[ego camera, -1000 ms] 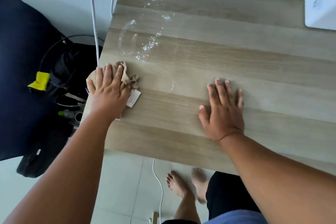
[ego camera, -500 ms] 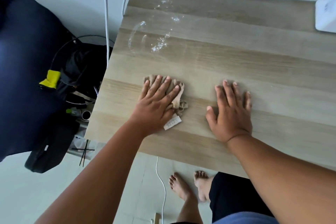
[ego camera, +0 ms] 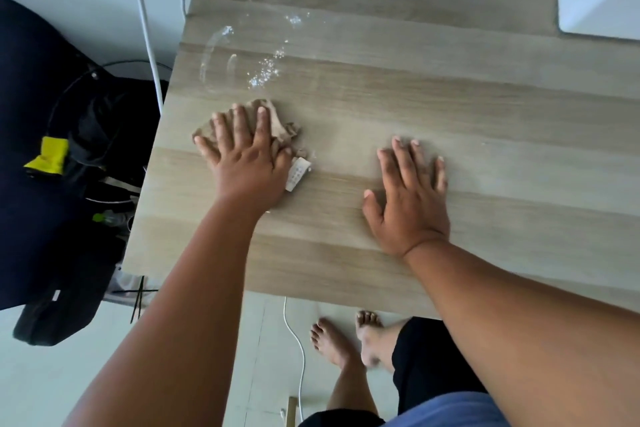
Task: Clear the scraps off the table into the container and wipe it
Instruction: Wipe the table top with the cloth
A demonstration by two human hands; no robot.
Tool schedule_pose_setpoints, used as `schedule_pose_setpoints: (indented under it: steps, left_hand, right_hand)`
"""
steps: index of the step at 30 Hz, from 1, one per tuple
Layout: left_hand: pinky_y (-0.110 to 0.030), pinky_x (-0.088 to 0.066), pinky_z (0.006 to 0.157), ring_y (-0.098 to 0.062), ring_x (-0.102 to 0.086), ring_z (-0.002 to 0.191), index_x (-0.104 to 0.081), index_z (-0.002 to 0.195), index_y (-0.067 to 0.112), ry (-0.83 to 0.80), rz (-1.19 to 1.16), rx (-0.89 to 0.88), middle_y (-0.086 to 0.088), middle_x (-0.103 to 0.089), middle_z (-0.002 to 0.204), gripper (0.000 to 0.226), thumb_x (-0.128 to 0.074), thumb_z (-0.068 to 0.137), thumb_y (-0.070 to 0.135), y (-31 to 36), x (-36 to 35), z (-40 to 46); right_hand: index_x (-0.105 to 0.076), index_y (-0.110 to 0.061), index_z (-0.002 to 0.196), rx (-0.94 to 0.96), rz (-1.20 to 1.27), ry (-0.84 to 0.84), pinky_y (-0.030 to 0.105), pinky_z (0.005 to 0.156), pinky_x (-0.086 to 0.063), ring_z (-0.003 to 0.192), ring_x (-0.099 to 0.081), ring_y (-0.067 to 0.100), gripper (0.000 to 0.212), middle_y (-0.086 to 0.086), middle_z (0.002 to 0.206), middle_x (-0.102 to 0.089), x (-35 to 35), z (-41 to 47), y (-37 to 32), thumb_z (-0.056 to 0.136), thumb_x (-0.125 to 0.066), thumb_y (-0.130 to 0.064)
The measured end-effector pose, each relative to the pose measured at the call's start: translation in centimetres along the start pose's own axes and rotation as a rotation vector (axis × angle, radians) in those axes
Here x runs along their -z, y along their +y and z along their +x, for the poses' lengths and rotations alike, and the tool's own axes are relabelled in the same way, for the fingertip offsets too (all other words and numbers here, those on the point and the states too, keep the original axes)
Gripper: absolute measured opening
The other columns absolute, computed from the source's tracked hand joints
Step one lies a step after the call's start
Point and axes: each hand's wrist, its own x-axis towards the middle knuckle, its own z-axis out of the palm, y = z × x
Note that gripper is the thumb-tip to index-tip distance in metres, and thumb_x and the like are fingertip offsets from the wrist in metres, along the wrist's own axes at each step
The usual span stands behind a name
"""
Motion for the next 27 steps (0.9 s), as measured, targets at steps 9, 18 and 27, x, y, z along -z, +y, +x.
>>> schedule_pose_setpoints:
  steps: [9,18,27]
  left_hand:
    - [-0.066,-0.014,0.122,-0.033,-0.015,0.159,-0.039,0.158,0.031,0.086,0.013,-0.443,-0.006,-0.025,0.17,0.07,-0.044,0.092,0.052,2.2,-2.3,-7.6]
    - [-0.058,0.006,0.126,-0.028,0.001,0.16,-0.025,0.163,0.032,0.085,-0.105,0.028,-0.003,-0.01,0.173,0.083,-0.036,0.082,0.048,-4.2,-0.6,-5.8]
    - [-0.066,0.013,0.121,-0.032,0.016,0.158,-0.007,0.164,0.035,-0.039,-0.033,-0.072,-0.002,0.006,0.174,0.086,-0.031,0.084,0.052,4.2,0.7,1.9]
  right_hand:
    - [-0.04,-0.017,0.155,0.009,-0.013,0.023,0.062,0.125,-0.01,0.158,-0.016,0.032,0.073,0.008,0.17,-0.024,-0.4,0.0,0.0,0.091,-0.043,-0.051]
    - [-0.036,-0.019,0.158,0.002,0.004,-0.02,0.06,0.126,-0.005,0.159,-0.013,0.031,0.075,0.006,0.172,-0.02,-0.1,0.0,0.0,0.092,-0.039,-0.053]
    - [-0.034,-0.018,0.159,0.002,-0.002,-0.006,0.061,0.126,-0.007,0.159,-0.011,0.03,0.074,0.006,0.171,-0.02,-0.1,-0.1,0.3,0.093,-0.039,-0.053]
